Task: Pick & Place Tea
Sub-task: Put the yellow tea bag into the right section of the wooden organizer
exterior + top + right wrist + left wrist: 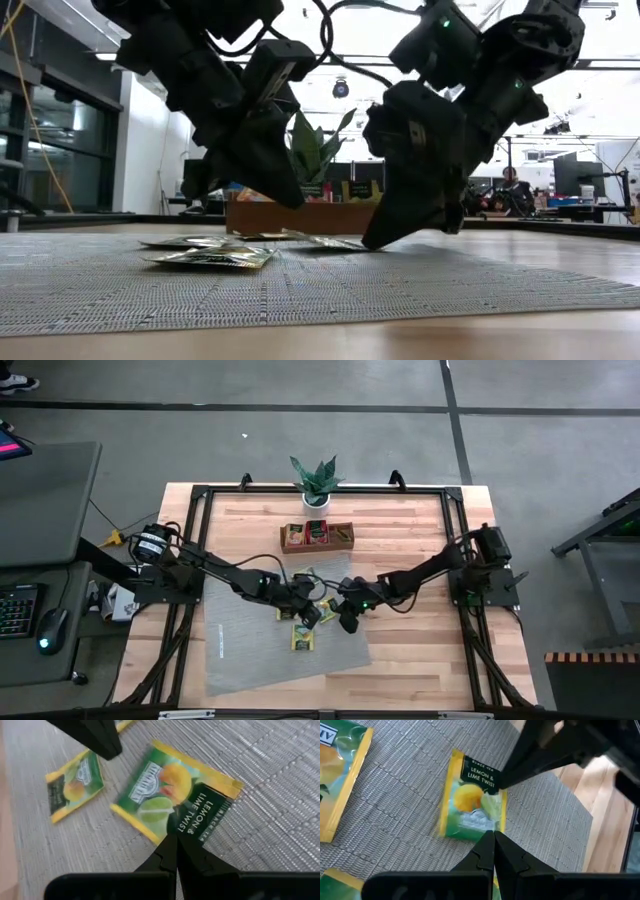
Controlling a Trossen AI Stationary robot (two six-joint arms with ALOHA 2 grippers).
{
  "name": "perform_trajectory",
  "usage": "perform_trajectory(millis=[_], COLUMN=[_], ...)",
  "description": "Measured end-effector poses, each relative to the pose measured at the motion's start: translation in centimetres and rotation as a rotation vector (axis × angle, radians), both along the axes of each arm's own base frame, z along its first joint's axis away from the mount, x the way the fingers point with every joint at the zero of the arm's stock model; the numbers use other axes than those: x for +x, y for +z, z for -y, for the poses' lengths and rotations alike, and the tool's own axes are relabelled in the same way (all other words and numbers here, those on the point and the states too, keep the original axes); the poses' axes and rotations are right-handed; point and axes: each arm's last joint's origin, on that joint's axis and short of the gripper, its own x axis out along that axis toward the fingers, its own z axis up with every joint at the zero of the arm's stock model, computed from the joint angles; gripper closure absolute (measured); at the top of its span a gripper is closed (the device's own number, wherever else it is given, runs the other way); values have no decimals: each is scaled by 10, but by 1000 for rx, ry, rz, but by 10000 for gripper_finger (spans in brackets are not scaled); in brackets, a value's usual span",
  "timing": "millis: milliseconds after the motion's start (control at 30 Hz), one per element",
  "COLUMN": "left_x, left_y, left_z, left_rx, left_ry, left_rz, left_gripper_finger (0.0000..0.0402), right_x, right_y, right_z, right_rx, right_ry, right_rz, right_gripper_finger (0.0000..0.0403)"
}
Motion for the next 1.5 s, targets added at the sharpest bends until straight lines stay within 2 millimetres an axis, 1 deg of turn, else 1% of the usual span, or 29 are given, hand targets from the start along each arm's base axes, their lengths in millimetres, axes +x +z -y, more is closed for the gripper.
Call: perform_trajectory(millis=[167, 367, 500, 633, 867, 1000, 1133, 1367, 1500], left_x=[-2, -6, -6, -5, -3, -2, 2, 16, 18], left_y=[-2, -5, -6, -6, -6, -6, -14, -25, -30], left_z=[-1, -2, -3, -7, -21, -27, -27, -24, -24], left_rx=[-8, -46, -51, -97, -253, -322, -357, -435, -438], left_ry=[21, 95, 149, 211, 288, 303, 290, 279, 284], left_rz=[-31, -83, -83, -85, -122, -138, -148, -80, -82], left_gripper_finger=[402, 401, 395, 361, 257, 215, 201, 199, 199], right_x=[1, 0, 0, 0, 0, -1, 0, 1, 2], right_y=[-7, -8, -8, -9, -9, -9, -9, -8, -8], right_z=[1, 2, 2, 2, 2, 2, 2, 1, 1], right_rx=[31, 44, 42, 41, 41, 41, 42, 50, 53], right_ry=[-34, -54, -55, -55, -55, -55, -54, -55, -55], right_rz=[-25, -41, -44, -47, -49, -50, -45, -17, -14], right_gripper_finger=[403, 403, 403, 403, 403, 403, 403, 403, 403])
